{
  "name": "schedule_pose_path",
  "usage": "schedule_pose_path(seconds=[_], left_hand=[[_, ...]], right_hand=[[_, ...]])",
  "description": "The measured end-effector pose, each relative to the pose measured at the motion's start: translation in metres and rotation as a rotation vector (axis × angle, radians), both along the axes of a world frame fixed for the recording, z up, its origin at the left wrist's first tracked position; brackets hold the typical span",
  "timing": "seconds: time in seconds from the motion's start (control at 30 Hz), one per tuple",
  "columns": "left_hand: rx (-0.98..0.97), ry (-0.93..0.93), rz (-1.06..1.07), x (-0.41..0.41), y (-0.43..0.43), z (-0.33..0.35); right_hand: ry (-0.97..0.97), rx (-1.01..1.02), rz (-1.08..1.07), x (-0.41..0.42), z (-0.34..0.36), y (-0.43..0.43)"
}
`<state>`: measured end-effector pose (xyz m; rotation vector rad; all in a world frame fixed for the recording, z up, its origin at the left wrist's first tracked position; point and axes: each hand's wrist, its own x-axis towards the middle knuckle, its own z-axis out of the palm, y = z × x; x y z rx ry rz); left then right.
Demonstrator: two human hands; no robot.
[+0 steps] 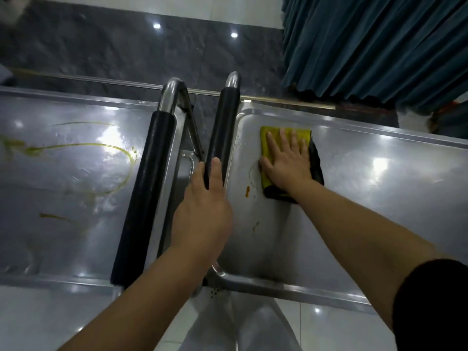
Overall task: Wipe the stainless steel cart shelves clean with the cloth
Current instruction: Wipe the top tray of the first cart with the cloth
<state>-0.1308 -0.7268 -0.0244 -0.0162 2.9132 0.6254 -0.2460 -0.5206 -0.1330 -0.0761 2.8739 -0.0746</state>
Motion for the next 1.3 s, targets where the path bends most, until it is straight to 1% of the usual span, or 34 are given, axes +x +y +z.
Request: schedule_pose_path(seconds=[0.13, 0.23, 0.33, 0.57, 0.63, 0.7, 0.83, 0.93, 1.03, 1.17, 1.23, 1.3], left_hand=[[0.051, 0.063, 0.03, 0.002, -0.001, -0.002], [0.1, 0.098, 0.038, 0.006, -0.004, -0.002], [0.141, 0.112, 0.041, 0.008, -0.007, -0.003], [0.179, 0.119, 0.054, 0.013, -0.006, -0.005], [0.169, 0.116, 0.045, 0.014, -0.005, -0.004], [0.161, 0.114, 0.038, 0.014, -0.004, -0.005], [0.201, 0.12, 0.055, 0.013, -0.005, -0.007], [0.242, 0.139, 0.068, 0.013, -0.005, -0.009], [0.263, 0.143, 0.071, 0.013, -0.006, -0.011], [0.273, 0.157, 0.082, 0.013, -0.006, -0.012], [0.287, 0.16, 0.084, 0.012, -0.006, -0.013], [0.311, 0.164, 0.088, 0.011, -0.008, -0.014]], right_hand=[[0.009, 0.029, 0.003, -0.05, -0.004, -0.001], [0.022, 0.026, 0.016, -0.044, -0.006, -0.003], [0.03, -0.015, 0.055, -0.001, -0.004, -0.011], [0.004, -0.054, 0.21, 0.16, -0.009, -0.047], [0.023, -0.077, 0.248, 0.186, -0.011, -0.052], [0.037, -0.092, 0.264, 0.188, -0.01, -0.051], [0.003, -0.092, 0.234, 0.14, -0.009, -0.051], [-0.043, -0.056, 0.172, 0.077, -0.008, -0.05], [-0.019, -0.053, 0.133, 0.008, -0.007, -0.045], [-0.007, -0.027, 0.14, -0.072, -0.007, -0.04], [0.006, -0.006, 0.152, -0.092, -0.008, -0.04], [0.011, 0.011, 0.167, -0.092, -0.01, -0.042]])
